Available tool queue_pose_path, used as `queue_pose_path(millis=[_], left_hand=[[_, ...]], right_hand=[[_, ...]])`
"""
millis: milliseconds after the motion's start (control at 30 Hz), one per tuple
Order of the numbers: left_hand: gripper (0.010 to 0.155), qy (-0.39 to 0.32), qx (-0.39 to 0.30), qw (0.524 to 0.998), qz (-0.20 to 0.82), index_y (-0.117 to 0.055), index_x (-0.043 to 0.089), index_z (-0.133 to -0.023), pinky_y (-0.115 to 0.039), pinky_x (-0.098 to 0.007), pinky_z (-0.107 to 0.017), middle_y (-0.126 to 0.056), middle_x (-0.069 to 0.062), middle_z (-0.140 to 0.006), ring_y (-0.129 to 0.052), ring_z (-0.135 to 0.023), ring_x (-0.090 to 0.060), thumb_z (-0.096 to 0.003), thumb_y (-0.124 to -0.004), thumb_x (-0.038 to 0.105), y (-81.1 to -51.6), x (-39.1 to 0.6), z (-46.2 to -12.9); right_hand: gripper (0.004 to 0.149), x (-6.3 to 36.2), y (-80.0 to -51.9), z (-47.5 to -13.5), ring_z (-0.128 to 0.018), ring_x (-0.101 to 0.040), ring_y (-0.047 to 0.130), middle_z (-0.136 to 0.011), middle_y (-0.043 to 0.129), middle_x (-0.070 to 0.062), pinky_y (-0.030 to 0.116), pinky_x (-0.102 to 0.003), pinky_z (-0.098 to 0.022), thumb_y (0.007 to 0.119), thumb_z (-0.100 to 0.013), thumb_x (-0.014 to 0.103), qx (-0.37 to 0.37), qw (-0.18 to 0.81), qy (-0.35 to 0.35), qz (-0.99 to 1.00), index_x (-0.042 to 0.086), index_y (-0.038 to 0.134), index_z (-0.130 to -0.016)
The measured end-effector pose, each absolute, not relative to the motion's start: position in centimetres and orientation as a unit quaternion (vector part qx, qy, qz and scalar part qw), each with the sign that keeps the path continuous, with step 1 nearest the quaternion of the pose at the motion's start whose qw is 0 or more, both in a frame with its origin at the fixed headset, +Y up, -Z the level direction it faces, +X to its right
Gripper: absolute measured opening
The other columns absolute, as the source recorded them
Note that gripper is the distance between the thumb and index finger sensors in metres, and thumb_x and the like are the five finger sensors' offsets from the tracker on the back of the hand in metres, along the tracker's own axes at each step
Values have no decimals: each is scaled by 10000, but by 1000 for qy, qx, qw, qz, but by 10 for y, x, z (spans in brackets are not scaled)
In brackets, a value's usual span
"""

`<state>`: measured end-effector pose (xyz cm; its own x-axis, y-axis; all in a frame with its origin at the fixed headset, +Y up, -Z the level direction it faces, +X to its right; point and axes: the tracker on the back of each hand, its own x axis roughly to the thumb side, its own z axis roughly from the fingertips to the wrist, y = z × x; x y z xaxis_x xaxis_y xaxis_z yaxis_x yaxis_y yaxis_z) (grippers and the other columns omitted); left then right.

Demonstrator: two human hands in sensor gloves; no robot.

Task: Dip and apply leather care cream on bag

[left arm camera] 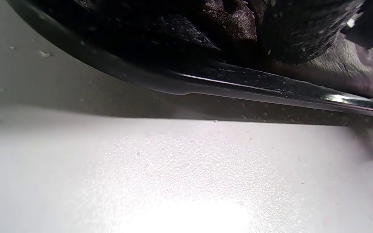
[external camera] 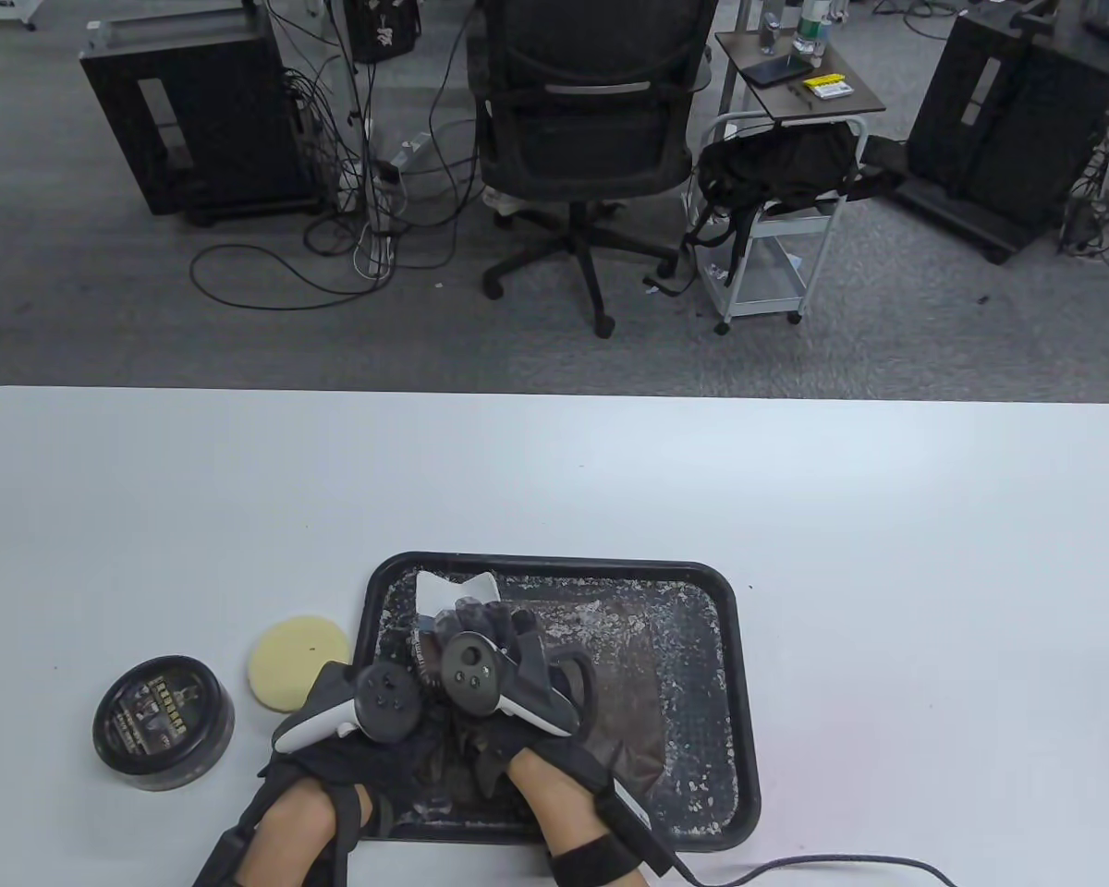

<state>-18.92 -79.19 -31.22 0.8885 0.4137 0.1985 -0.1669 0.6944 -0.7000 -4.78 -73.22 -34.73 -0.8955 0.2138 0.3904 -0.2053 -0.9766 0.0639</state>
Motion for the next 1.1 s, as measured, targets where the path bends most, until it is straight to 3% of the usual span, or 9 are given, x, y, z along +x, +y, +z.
queue_pose_path(millis=[267, 1100], left_hand=[[848, -173, -364, 900, 163, -249, 335, -1025, 3, -507, -652, -62, 84, -1075, -22, -1031, -235, -418, -773, 609, -792, -190, -313], [814, -171, -348, 905, 174, -270, 339, -1017, 11, -495, -652, -73, 86, -1072, -35, -1032, -230, -421, -772, 573, -795, -191, -311]], right_hand=[[575, -60, -753, -356, -1044, -354, 571, -1127, 589, -88, 417, -567, -750, 678, -490, 240, 222, 91, 83, 967, 243, 631, -1064], [570, 11, -743, -366, -1032, -367, 557, -1115, 573, -94, 432, -586, -742, 686, -476, 213, 125, -22, 110, 986, 241, 644, -1044]])
